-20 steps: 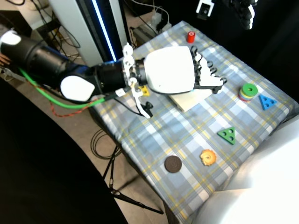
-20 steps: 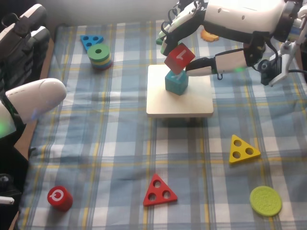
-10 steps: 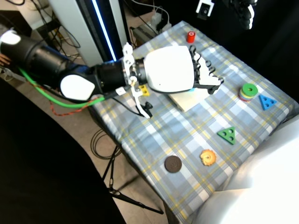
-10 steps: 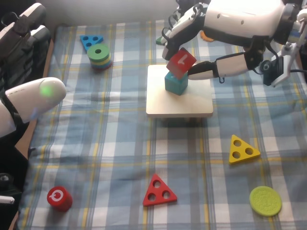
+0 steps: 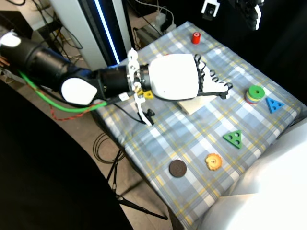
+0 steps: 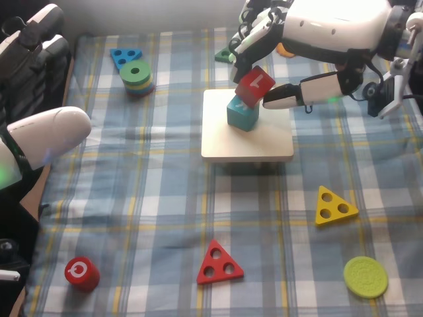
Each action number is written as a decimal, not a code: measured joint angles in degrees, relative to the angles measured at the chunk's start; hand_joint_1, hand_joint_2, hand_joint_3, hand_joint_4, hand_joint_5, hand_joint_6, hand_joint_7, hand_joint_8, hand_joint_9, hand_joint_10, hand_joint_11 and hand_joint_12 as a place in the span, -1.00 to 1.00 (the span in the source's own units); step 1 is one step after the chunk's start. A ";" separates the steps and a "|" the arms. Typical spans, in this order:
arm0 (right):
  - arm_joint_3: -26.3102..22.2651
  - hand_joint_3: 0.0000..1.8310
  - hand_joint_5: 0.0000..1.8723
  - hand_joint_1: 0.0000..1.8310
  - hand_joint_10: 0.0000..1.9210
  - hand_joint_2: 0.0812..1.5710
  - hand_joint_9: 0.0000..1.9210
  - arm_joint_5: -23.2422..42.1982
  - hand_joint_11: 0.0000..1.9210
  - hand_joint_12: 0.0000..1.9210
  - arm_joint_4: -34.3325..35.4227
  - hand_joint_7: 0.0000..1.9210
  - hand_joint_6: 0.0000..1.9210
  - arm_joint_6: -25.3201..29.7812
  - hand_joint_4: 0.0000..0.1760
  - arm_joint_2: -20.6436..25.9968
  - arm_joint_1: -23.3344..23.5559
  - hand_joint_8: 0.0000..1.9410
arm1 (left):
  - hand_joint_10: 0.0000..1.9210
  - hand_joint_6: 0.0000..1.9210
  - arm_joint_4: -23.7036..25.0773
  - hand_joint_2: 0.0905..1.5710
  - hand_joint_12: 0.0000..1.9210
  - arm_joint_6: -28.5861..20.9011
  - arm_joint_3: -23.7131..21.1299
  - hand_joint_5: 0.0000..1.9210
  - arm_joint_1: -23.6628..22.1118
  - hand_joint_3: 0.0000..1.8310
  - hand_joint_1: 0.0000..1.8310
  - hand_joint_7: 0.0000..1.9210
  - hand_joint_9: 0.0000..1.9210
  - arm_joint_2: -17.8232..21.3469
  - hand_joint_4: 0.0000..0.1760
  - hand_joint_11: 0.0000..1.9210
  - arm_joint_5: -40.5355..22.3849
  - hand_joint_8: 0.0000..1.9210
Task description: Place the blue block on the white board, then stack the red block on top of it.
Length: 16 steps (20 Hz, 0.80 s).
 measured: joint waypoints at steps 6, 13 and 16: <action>0.17 -1.00 0.08 0.27 -1.00 0.36 -0.32 0.00 -0.97 0.12 0.11 -0.10 -0.04 0.00 -1.00 -0.31 0.00 -1.00 | -1.00 -1.00 0.00 0.11 -0.97 -0.07 0.00 -1.00 0.00 -1.00 -0.36 -0.93 -0.97 0.00 1.00 -0.99 -0.02 -1.00; 0.22 -1.00 0.07 0.27 -0.99 0.37 -0.29 0.00 -0.92 0.07 0.09 -0.09 -0.03 0.04 -1.00 -0.83 0.00 -1.00 | -0.99 -1.00 -0.04 0.11 -0.99 -0.11 0.02 -1.00 0.00 -1.00 -0.36 -0.92 -0.97 -0.13 1.00 -0.97 -0.07 -1.00; 0.20 -1.00 0.08 0.27 -0.99 0.36 -0.28 0.00 -0.90 0.08 -0.07 -0.09 -0.04 0.13 -1.00 -0.83 0.00 -1.00 | -1.00 -1.00 -0.07 0.11 -0.99 -0.11 0.02 -1.00 0.00 -1.00 -0.38 -0.93 -0.97 -0.13 1.00 -0.98 -0.07 -1.00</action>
